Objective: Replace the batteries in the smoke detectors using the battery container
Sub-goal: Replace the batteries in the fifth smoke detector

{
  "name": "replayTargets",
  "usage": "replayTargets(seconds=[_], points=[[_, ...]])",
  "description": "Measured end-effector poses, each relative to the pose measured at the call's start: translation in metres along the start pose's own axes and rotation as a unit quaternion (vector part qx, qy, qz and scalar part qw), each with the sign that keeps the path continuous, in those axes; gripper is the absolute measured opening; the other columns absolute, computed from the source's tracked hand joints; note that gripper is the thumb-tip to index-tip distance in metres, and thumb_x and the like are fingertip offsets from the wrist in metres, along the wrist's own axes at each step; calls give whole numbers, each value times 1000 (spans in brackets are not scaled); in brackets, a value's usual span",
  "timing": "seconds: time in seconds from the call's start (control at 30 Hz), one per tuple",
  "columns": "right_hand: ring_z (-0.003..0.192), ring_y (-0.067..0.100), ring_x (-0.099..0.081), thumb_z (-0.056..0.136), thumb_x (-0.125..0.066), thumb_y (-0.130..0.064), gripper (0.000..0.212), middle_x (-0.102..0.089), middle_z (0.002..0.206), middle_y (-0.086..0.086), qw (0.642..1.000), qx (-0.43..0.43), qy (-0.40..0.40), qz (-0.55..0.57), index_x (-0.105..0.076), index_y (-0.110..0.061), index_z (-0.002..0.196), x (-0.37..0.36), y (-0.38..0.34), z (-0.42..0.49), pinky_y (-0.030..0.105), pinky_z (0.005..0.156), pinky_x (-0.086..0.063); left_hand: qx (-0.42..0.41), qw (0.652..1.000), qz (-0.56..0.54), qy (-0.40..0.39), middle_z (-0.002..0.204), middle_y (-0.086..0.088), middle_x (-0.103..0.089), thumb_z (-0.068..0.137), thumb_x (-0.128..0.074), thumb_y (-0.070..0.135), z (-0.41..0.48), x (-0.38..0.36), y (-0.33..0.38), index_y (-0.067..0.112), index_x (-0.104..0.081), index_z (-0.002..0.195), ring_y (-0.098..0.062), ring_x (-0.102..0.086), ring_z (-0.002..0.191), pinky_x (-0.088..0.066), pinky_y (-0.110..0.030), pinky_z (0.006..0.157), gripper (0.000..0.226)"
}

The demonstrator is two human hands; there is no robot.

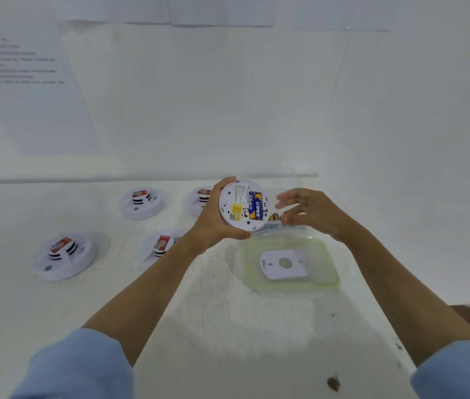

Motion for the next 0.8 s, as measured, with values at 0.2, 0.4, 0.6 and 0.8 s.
replayTargets(seconds=[0.2,0.4,0.6,0.8], points=[[91,12,-57,70,-79,-12,42,-61,105,-3,959,-47,-123,-251,-65,-14,109,-6,29,-31,21,85,-47,8,999,9,35,121,20,-42,45,-78,-6,-26,-11,8,14,-29,136,-3,-48,114,-54,-26,84,106],[107,12,-48,67,-81,-18,64,-52,122,-3,953,-31,-131,-270,-54,-16,125,-14,37,-38,22,92,-37,23,999,11,30,120,22,-40,54,-73,-26,-39,-22,12,9,-23,140,0,-48,112,-54,-22,83,105],[118,16,-43,69,-79,-15,68,-46,133,-2,931,-34,-161,-327,-48,-15,130,-18,33,-32,26,100,-33,29,999,6,29,122,18,-41,56,-73,-25,-43,-24,12,13,-24,140,-3,-48,113,-54,-22,80,105],[115,17,-45,68,-80,-19,74,-48,131,1,916,-41,-167,-361,-45,-13,133,-21,29,-28,23,92,-35,31,999,2,26,124,12,-43,55,-74,-23,-45,-26,12,16,-24,139,-10,-47,116,-55,-25,82,105]])
Point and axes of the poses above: each hand's wrist, its own z-axis towards the middle knuckle, its own x-axis out of the back of the hand, y = z × x, the point moved 1 cm from there along z, towards the middle knuckle
